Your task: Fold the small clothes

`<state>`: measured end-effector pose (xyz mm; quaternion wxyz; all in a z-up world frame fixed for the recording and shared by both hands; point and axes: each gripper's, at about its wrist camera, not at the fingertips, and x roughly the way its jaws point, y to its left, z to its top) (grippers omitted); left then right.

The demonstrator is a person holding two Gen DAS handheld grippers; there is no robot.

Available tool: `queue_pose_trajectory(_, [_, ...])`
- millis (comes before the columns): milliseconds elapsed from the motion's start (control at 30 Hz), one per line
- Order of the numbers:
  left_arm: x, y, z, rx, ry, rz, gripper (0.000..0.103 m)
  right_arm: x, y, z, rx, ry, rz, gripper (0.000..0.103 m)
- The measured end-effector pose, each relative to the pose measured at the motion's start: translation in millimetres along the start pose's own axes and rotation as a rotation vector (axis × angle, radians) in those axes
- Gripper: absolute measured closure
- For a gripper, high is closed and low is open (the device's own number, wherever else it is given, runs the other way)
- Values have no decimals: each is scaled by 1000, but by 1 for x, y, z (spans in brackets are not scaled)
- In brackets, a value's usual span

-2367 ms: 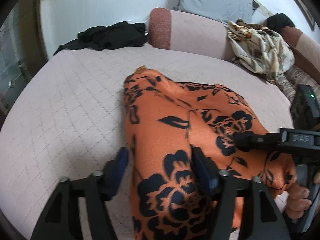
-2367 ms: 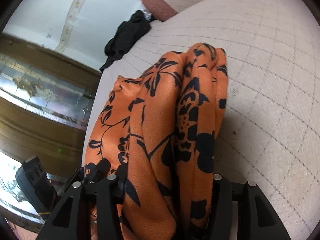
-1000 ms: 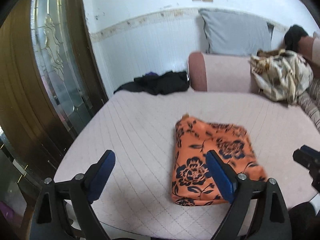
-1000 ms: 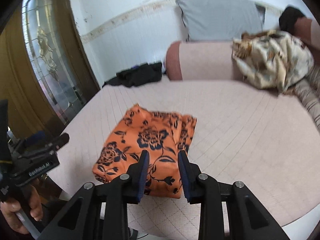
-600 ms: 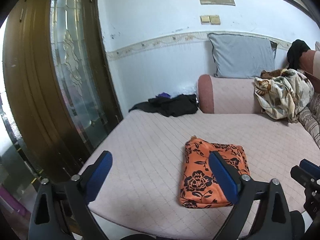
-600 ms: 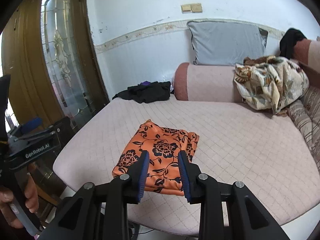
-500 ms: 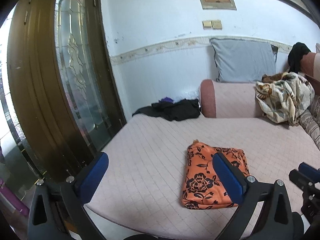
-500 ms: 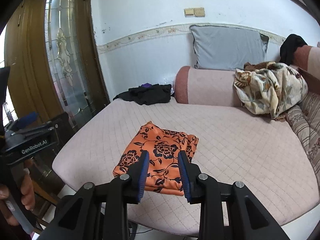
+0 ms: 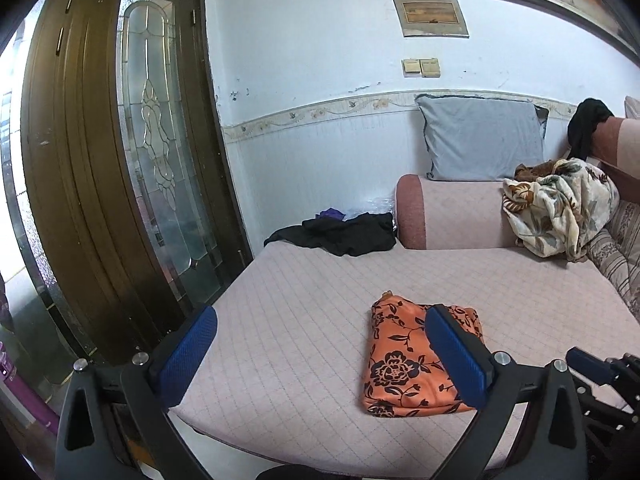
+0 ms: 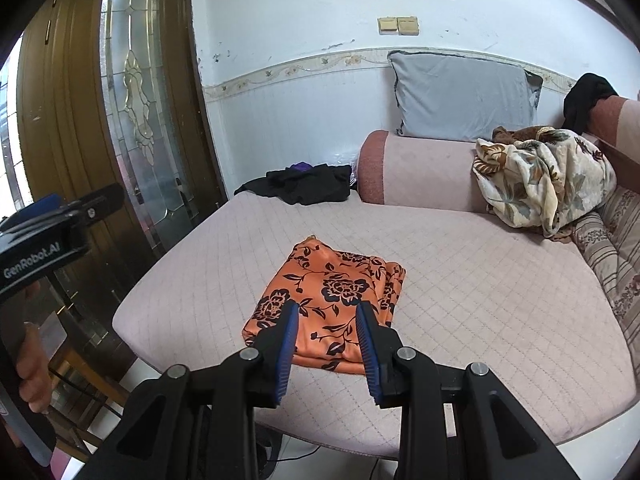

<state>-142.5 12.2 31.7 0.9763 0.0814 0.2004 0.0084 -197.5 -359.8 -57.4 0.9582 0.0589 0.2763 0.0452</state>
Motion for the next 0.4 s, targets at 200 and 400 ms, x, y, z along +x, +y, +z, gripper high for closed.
queue_pose_trajectory(200, [19, 10, -1, -49, 50, -59, 0, 15, 5, -3, -9, 44, 9, 70])
queue_pose_trajectory(400, [26, 13, -2, -63, -46, -22, 0, 38, 13, -4, -36, 79, 17, 70])
